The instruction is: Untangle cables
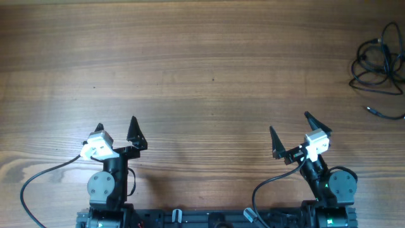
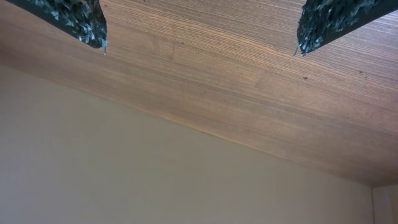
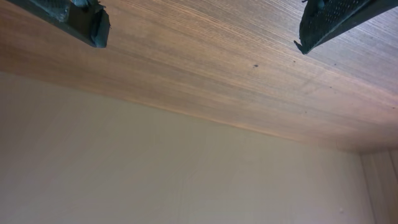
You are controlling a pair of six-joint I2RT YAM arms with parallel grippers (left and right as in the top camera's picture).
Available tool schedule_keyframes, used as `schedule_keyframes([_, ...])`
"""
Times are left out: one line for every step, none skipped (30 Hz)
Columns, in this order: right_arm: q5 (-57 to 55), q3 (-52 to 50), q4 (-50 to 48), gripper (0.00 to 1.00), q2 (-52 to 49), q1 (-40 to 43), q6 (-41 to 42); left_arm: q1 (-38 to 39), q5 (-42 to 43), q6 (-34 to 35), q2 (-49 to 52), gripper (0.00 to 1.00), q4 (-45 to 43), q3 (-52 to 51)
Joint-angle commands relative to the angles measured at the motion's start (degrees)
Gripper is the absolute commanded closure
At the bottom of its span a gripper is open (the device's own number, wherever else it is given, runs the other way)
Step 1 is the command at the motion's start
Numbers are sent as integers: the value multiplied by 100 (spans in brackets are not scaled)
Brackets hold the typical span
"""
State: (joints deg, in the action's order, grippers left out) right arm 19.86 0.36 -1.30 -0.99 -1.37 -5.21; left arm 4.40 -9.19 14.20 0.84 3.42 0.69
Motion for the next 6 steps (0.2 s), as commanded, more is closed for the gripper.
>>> schedule_keyframes([9,-7,-31,0,46,-17,79,26,-55,-48,-57,0,-15,-37])
schedule_keyframes([9,-7,-31,0,46,-17,79,26,-55,-50,-57,0,-15,-37])
schedule_keyframes([9,-7,-31,0,46,-17,79,26,-55,-50,-57,0,-15,-37])
schedule_keyframes([9,-7,-31,0,46,-17,79,26,-55,-50,-57,0,-15,-37])
schedule_keyframes([9,-7,-31,0,46,-17,79,26,-55,-50,-57,0,-15,-37])
schedule_keyframes([9,-7,-31,0,46,-17,81,26,-55,-50,-57,0,-15,-37])
